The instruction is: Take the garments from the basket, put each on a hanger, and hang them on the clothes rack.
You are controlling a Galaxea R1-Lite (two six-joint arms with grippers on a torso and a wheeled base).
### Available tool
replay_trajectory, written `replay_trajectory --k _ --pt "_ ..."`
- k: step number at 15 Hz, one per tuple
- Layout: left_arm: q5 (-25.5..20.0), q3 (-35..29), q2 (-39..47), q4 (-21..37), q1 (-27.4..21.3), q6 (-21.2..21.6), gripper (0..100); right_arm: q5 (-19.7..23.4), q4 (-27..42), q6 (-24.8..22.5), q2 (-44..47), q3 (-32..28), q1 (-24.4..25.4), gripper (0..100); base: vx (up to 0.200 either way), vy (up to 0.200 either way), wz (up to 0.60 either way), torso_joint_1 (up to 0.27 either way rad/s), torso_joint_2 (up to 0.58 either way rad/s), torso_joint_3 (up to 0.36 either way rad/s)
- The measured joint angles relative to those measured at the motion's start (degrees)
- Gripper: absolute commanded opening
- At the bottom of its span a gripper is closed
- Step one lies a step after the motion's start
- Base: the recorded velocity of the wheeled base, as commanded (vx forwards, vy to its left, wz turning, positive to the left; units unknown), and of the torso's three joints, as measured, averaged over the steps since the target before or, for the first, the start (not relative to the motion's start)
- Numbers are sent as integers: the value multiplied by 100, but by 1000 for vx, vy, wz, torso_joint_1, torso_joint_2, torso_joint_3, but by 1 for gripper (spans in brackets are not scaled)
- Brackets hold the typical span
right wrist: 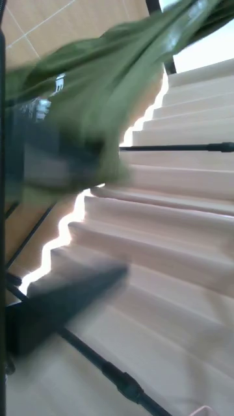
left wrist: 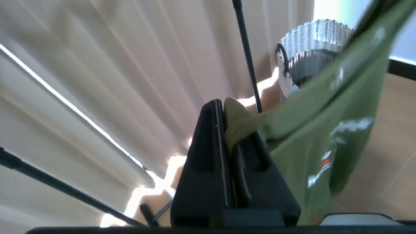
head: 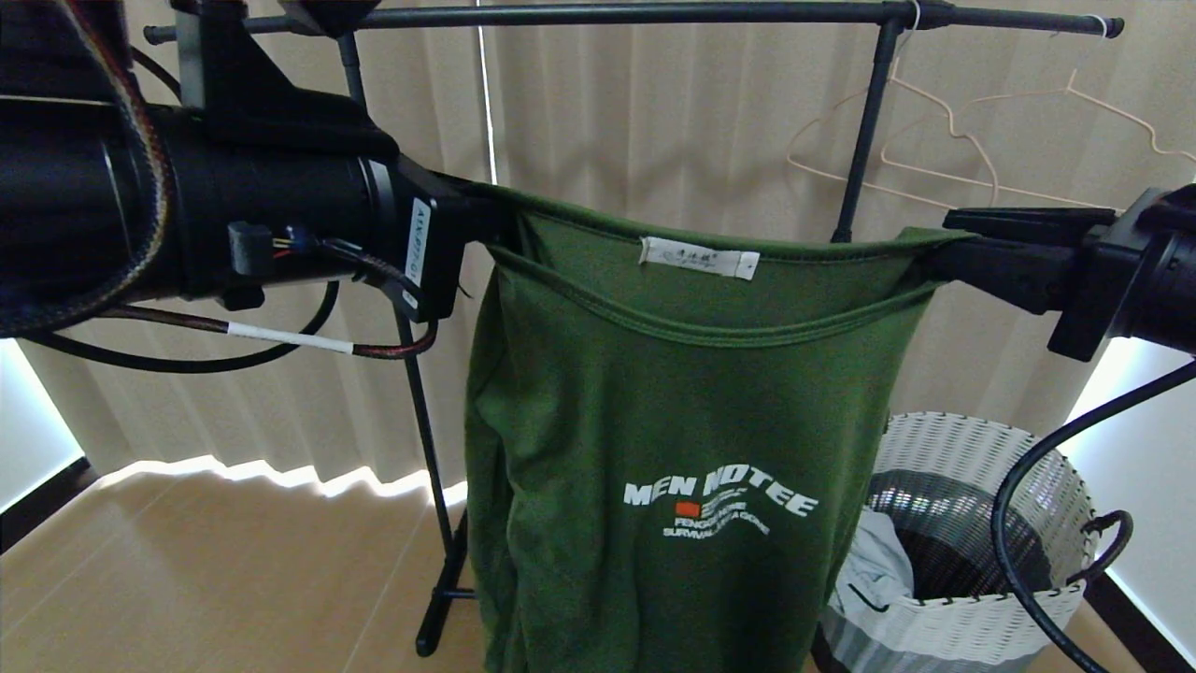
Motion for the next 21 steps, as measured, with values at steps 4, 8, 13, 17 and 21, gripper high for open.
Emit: replay_trajectory --k 4,8,13,17,21 --pt "332 377 -24 -22 82 -27 0 40 -128 20 -133 446 2 100 0 0 0 0 0 0" --pt "773 496 15 -172 272 -27 0 241 -190 95 -488 959 39 100 0 0 0 0 0 0" --pt "1011 575 98 -244 319 -49 0 939 -179 486 -1006 1185 77 100 0 0 0 0 0 0" --pt "1030 667 91 -246 341 -44 0 875 -117 453 -1150 1259 52 100 0 0 0 0 0 0" --pt "1069 1349 -399 -213 778 24 0 567 294 5 -1182 1307 -763 100 0 0 0 0 0 0"
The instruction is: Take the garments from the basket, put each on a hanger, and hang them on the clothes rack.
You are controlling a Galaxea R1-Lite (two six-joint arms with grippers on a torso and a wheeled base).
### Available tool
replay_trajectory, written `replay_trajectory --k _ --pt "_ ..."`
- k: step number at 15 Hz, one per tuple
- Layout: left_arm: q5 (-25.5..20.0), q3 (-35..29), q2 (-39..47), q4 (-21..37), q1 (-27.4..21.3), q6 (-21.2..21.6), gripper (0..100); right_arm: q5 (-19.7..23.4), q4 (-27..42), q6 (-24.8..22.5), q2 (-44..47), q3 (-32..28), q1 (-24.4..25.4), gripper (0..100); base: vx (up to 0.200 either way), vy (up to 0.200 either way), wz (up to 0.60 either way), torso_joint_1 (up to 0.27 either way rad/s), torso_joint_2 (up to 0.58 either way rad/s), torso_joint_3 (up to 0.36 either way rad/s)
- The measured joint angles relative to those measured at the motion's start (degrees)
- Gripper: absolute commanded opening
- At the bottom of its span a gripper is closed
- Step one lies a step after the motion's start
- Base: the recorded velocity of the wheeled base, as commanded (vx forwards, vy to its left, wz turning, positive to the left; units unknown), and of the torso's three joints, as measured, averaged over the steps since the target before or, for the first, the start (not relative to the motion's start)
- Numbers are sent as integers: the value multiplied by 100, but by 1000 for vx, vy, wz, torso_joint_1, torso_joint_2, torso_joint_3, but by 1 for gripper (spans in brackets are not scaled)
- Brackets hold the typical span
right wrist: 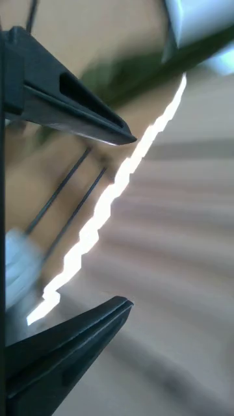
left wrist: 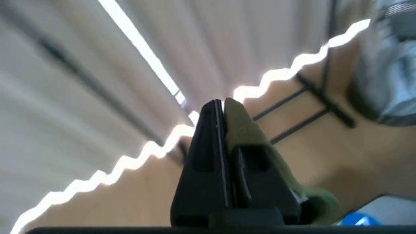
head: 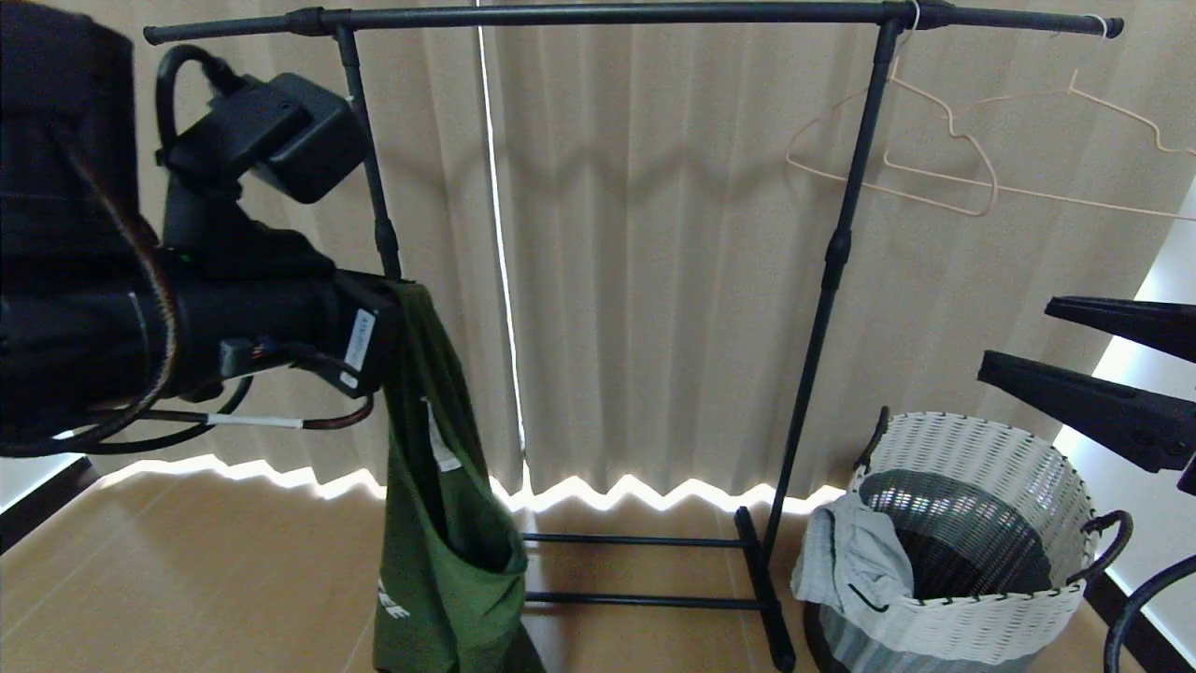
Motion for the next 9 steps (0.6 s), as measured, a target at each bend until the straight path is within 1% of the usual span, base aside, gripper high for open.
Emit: replay_trajectory --k 2,4,5,6,9 --pt "-23 445 -372 2 446 15 0 -180 345 -126 0 -30 -540 100 0 0 0 0 0 0" --pt "-34 937 -783 9 835 20 0 -688 744 -330 -5 -52 -942 100 0 0 0 0 0 0" --pt "-39 1108 -937 5 939 20 0 -942 816 -390 -6 -56 -1031 100 0 0 0 0 0 0" --pt "-41 1280 -1117 9 1019 17 0 -1262 864 -577 -9 -28 -1112 100 0 0 0 0 0 0" --pt "-44 1506 -1473 11 1168 15 0 -1581 866 -992 -11 82 -1259 100 0 0 0 0 0 0"
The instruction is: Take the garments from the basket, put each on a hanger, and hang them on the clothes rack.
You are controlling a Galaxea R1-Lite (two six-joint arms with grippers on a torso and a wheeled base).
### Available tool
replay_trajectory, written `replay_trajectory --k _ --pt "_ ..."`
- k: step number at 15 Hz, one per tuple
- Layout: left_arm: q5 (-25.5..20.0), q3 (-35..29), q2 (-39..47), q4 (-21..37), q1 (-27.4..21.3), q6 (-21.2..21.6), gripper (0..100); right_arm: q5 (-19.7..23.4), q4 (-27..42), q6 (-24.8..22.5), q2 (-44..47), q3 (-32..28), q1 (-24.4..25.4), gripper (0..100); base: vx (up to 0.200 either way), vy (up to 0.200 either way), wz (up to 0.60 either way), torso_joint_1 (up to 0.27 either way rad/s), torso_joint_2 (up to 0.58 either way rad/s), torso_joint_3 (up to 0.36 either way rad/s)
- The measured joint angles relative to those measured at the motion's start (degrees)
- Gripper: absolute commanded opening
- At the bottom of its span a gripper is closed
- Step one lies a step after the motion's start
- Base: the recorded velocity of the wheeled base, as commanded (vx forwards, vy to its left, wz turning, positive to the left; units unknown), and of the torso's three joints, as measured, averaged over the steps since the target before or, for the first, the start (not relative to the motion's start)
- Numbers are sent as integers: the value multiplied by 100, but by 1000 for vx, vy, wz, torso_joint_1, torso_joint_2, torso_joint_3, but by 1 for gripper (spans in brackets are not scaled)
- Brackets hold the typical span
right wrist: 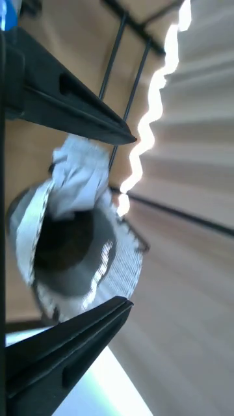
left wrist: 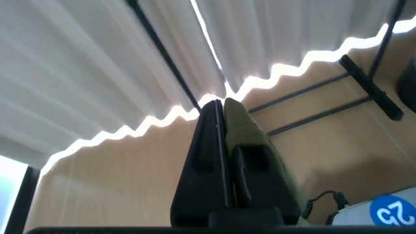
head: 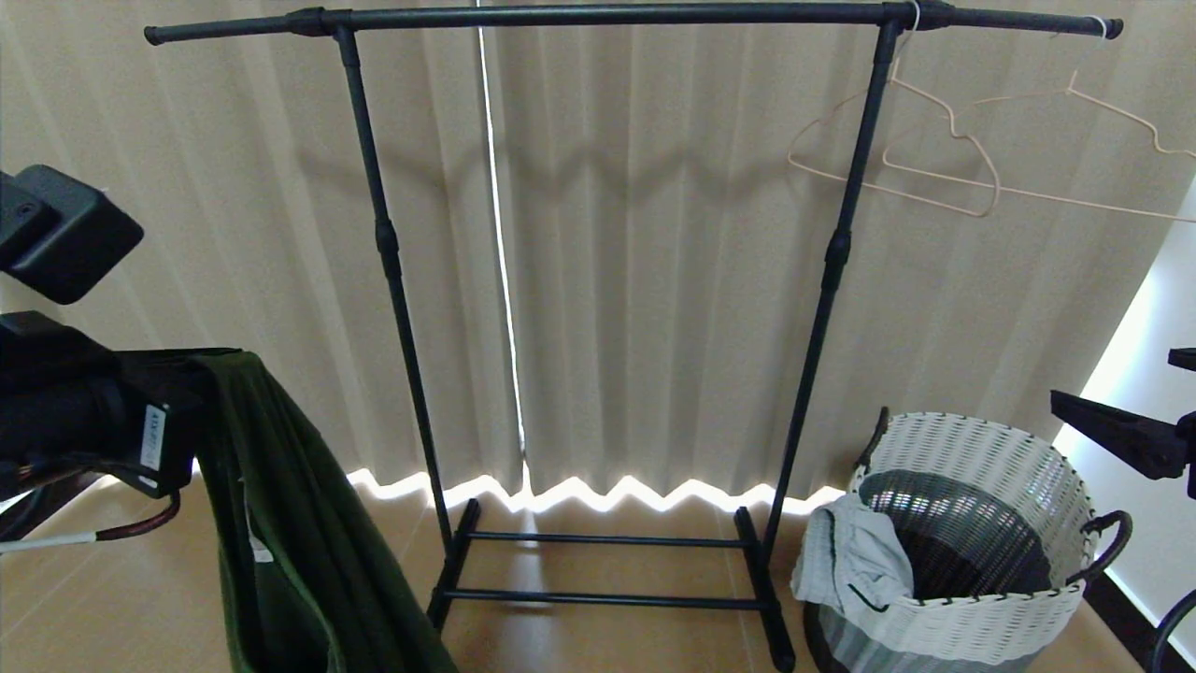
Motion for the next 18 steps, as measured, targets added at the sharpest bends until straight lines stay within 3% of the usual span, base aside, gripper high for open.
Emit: replay_trajectory --k 5,8,14,18 --pt "-1 502 -232 -173 205 24 0 -191 -285 -532 -6 389 -518 100 0 0 0 0 0 0" --pt "-6 532 -291 -293 227 196 0 -460 -1044 -835 -22 783 -672 100 0 0 0 0 0 0" --pt "-6 546 -471 -285 549 405 0 -460 -1081 -846 -13 878 -738 100 0 0 0 10 -22 -5" --pt "0 846 -534 -295 606 418 0 -460 -1079 -835 -6 880 -738 100 0 0 0 146 -182 -212"
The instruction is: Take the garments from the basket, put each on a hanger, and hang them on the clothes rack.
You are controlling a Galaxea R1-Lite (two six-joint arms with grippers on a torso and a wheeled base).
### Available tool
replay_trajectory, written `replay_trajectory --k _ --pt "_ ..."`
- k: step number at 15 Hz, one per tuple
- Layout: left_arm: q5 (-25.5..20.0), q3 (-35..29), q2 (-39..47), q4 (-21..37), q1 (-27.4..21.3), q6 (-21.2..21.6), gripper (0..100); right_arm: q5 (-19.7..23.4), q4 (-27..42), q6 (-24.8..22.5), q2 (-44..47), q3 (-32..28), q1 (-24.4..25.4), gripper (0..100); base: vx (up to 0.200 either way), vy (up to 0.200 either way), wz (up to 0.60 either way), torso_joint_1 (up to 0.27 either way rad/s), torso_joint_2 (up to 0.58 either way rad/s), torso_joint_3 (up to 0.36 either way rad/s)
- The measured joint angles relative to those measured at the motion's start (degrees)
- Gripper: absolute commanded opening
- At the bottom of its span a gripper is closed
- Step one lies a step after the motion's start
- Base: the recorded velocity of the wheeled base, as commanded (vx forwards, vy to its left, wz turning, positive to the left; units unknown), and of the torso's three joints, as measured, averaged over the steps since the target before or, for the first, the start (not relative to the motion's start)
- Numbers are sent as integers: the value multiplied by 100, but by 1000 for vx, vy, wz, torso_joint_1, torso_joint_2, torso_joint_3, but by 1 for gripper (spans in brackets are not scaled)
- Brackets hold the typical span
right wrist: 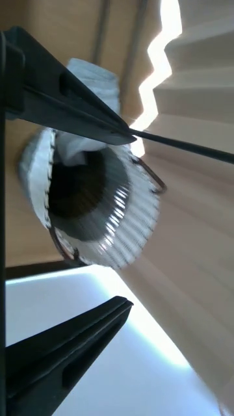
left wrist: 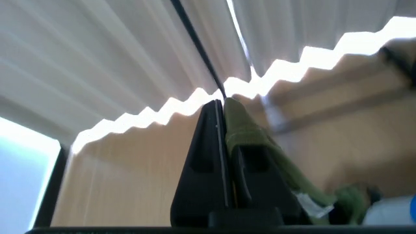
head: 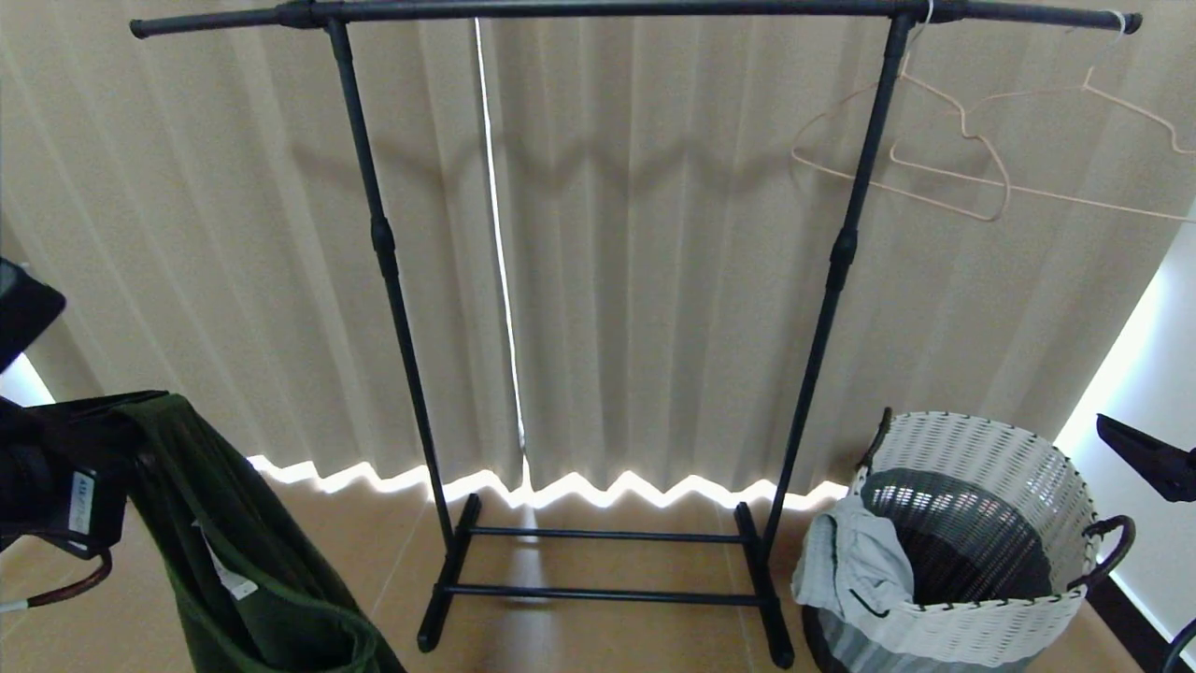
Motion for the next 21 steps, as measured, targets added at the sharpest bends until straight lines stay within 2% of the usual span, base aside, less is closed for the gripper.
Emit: replay_trajectory --k 6,16,21 --pt "0 568 18 -702 4 61 0 20 -2 16 23 -2 -9 100 0 0 0 121 -561 -259" --pt "2 789 -157 -823 6 252 0 46 -22 18 124 -61 -1 100 0 0 0 280 -492 -259" --pt "18 811 -238 -820 12 250 0 99 -26 21 133 -56 0 100 0 0 0 70 -144 -76"
